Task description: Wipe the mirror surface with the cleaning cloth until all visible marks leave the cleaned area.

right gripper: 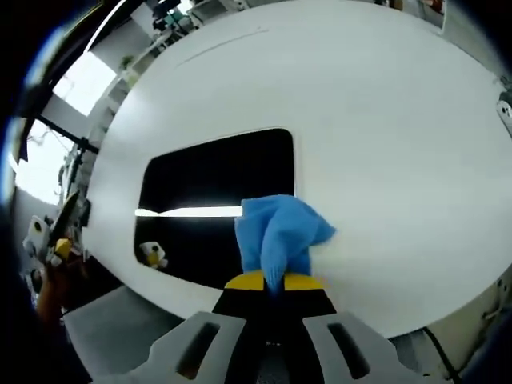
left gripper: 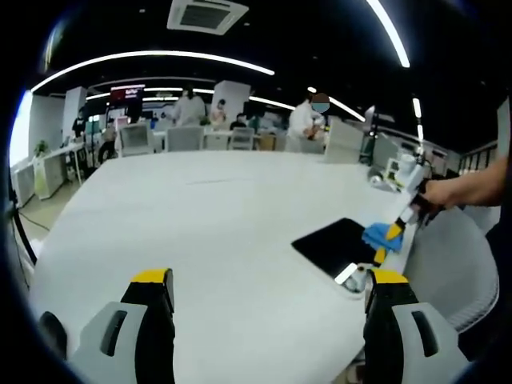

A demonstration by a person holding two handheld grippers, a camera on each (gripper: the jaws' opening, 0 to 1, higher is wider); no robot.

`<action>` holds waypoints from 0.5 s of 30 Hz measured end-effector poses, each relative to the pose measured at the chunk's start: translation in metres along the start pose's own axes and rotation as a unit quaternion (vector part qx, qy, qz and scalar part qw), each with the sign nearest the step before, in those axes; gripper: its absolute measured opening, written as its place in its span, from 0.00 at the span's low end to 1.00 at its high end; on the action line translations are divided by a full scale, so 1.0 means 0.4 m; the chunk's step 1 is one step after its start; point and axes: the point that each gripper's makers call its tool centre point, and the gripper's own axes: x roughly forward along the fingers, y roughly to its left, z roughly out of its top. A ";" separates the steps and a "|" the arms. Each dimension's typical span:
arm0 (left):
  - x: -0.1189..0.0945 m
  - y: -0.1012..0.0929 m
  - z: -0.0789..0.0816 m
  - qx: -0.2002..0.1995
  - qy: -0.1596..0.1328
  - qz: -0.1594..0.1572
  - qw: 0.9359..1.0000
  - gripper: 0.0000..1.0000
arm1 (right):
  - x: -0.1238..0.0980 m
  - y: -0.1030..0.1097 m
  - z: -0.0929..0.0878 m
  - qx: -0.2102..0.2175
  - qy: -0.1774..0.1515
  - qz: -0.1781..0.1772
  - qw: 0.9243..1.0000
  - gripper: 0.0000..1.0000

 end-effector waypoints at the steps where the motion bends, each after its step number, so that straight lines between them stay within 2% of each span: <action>1: -0.001 0.001 0.000 0.000 0.000 0.000 1.000 1.00 | 0.000 0.000 0.000 0.001 0.001 0.000 1.000 0.00; 15: 0.002 -0.001 -0.001 -0.005 0.000 -0.001 1.000 1.00 | -0.004 0.002 -0.003 0.007 -0.004 -0.007 1.000 0.00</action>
